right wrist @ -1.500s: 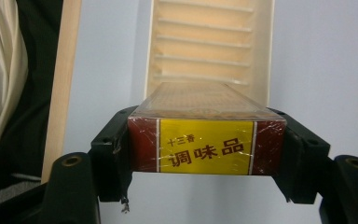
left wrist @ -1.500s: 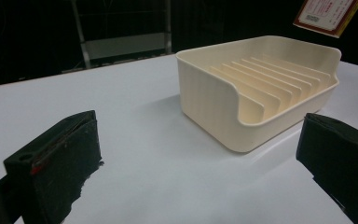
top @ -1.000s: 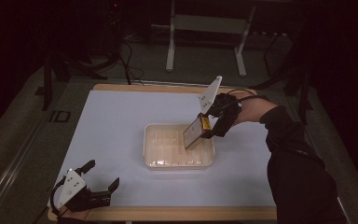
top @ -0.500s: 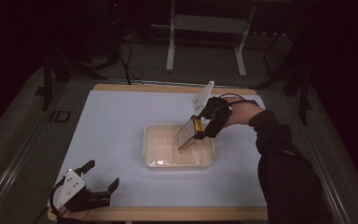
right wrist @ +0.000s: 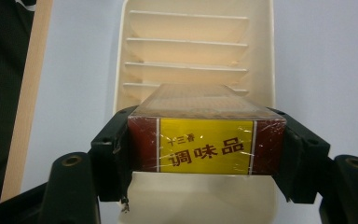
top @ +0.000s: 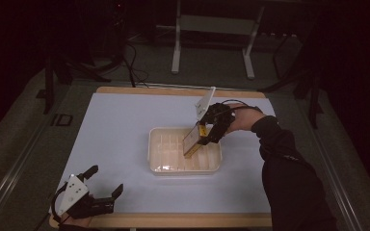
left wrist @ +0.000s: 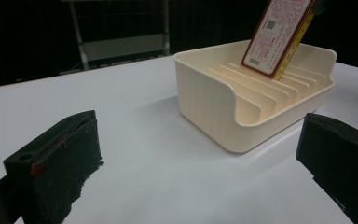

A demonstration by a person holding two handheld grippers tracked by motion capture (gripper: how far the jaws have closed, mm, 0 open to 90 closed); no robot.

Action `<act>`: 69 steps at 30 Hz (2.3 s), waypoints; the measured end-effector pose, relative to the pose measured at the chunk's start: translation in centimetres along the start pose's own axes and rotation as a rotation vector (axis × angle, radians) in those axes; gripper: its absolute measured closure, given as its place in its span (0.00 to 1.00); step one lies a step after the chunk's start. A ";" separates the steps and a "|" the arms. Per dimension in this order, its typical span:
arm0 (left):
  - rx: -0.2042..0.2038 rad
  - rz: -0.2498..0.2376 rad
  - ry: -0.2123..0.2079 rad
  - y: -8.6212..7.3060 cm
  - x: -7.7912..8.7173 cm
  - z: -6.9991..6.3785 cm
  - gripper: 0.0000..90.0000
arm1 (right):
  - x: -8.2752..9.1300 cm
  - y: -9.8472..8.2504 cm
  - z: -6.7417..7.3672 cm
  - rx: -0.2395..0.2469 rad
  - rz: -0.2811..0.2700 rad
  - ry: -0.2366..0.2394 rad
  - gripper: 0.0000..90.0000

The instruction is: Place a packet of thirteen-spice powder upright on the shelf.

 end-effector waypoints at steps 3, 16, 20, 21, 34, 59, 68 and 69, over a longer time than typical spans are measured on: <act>0.000 -0.001 0.000 0.0 0.0 0.0 0.00 | 0.0 -0.1 -0.1 0.003 0.004 0.000 0.36; 0.000 0.000 0.000 0.0 0.0 0.0 0.00 | -1.4 -0.1 0.2 -0.003 0.041 0.010 0.36; -0.002 0.000 -0.001 0.0 -0.1 0.0 0.00 | -1.8 0.0 0.2 -0.017 0.043 0.009 0.36; -0.003 0.000 -0.001 0.0 -0.1 0.0 0.00 | -1.9 0.0 0.2 -0.019 0.041 0.007 0.36; -0.003 -0.002 -0.002 0.1 0.0 0.0 0.00 | -3.9 0.5 0.3 -0.041 -0.035 -0.007 0.36; -0.004 -0.004 -0.007 0.1 -0.1 -0.1 0.00 | -5.3 0.6 0.6 -0.097 -0.090 -0.011 0.29; -0.003 -0.004 -0.007 0.1 -0.1 -0.1 0.00 | -3.8 0.3 0.3 -0.111 -0.090 -0.039 0.27; -0.004 -0.003 -0.007 0.1 -0.1 -0.1 0.00 | -3.6 0.3 0.3 -0.113 -0.096 -0.039 0.27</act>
Point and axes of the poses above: each handheld gripper's, and its own axes: x roughly backward along the jaws, y roughly out of its top, z roughly to its left, the point moved 6 cm from there along -x, roughly forward along the jaws, and after that the axes turned 11 degrees about -y, right-handed, at the moved point
